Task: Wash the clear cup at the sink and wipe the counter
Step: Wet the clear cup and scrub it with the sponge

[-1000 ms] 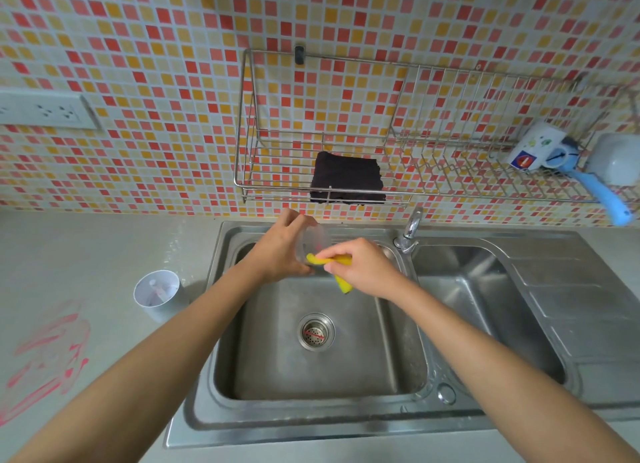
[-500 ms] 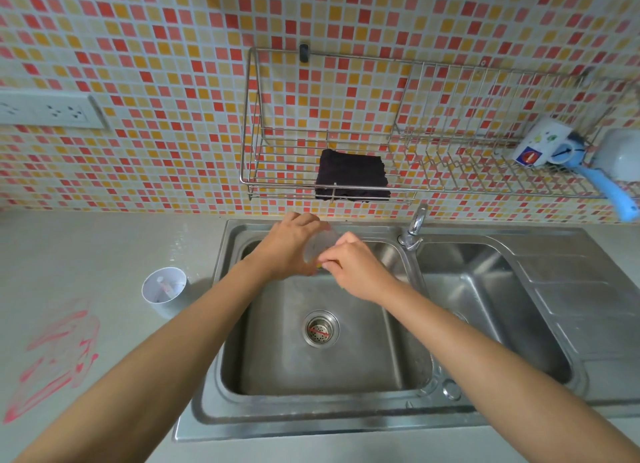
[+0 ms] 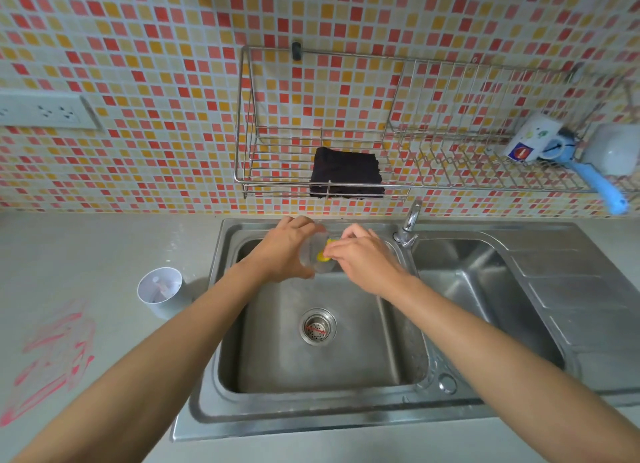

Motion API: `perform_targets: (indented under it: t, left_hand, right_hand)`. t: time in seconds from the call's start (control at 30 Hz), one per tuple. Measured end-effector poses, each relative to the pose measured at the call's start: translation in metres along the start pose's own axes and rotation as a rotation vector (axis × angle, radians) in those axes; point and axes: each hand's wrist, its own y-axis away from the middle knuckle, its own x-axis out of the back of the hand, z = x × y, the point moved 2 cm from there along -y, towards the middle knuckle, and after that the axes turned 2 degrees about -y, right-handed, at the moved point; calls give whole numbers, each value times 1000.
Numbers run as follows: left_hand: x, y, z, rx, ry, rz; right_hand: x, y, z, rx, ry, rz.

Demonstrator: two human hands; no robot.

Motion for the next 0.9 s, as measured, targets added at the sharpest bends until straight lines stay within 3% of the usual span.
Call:
perform_targets:
  t: [0.07, 0.17, 0.27, 0.47, 0.73, 0.8, 0.9]
  left_hand:
    - [2, -4, -2, -17, 7, 5]
    - [6, -2, -7, -17, 9, -21]
    - [6, 4, -9, 9, 53, -63]
    - [12, -1, -4, 6, 147, -46]
    - [6, 8, 7, 117, 421, 159]
    - [5, 8, 7, 113, 413, 193]
    - [6, 6, 5, 53, 343, 204]
  right_hand:
    - [-2, 5, -1, 77, 39, 81]
    - [-2, 10, -2, 54, -131, -19]
    - [-5, 16, 0, 78, -145, -43]
    - [0, 18, -1, 217, 98, 224]
    - [6, 14, -6, 200, 25, 382]
    - [4, 13, -9, 173, -40, 377]
    - [-6, 9, -12, 134, -194, 237]
